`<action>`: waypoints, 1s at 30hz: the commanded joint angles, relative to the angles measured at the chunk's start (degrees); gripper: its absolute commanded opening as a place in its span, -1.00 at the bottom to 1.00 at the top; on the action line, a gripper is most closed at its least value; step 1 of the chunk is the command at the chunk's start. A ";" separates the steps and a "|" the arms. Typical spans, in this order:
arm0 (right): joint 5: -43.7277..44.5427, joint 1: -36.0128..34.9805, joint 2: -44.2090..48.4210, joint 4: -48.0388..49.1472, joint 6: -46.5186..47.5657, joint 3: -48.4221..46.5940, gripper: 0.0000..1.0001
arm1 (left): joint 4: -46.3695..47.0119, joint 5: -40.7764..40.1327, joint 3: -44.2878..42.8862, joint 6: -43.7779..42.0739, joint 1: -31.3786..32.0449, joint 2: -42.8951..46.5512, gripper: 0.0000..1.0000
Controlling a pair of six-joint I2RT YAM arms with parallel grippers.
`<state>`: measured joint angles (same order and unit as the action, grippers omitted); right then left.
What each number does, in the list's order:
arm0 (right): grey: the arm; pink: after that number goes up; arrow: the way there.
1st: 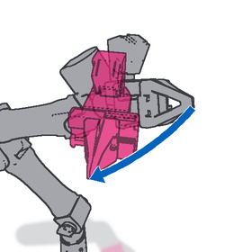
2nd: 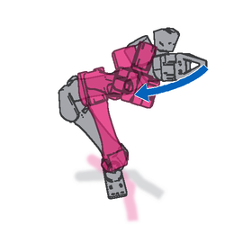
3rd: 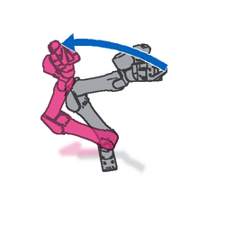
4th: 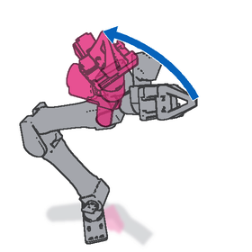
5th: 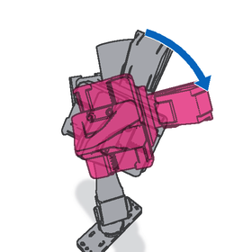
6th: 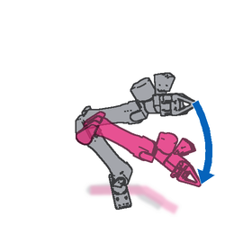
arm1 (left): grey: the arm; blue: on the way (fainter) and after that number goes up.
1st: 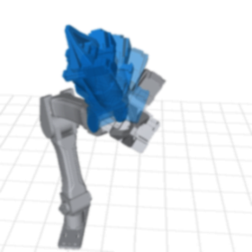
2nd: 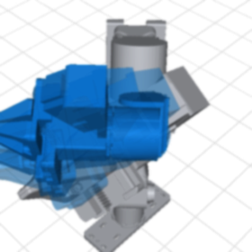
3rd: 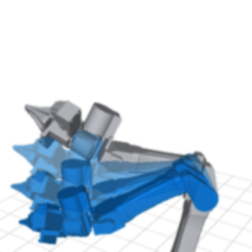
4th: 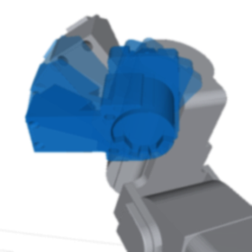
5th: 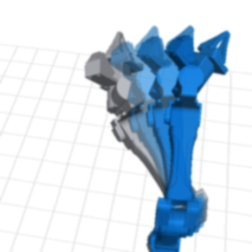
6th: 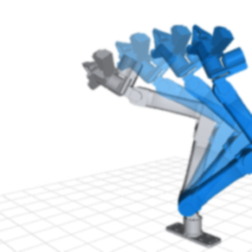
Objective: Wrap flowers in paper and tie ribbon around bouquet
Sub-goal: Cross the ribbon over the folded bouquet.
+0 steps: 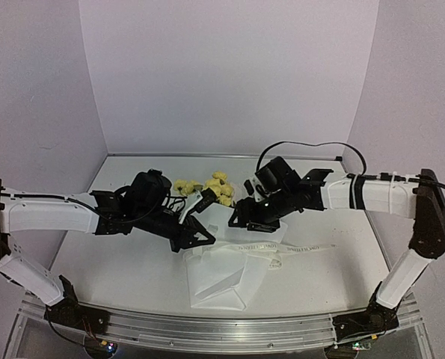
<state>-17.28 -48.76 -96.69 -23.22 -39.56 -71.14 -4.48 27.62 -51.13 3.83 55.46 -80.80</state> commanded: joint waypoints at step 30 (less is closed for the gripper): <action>-3.45 -5.67 1.30 34.66 -50.62 14.02 0.47 | -1.20 3.76 -0.95 -10.27 0.64 -2.35 -1.00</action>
<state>-22.12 -53.00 -95.64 -1.23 -79.08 -59.04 -7.46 31.35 -50.92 -4.77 55.50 -82.91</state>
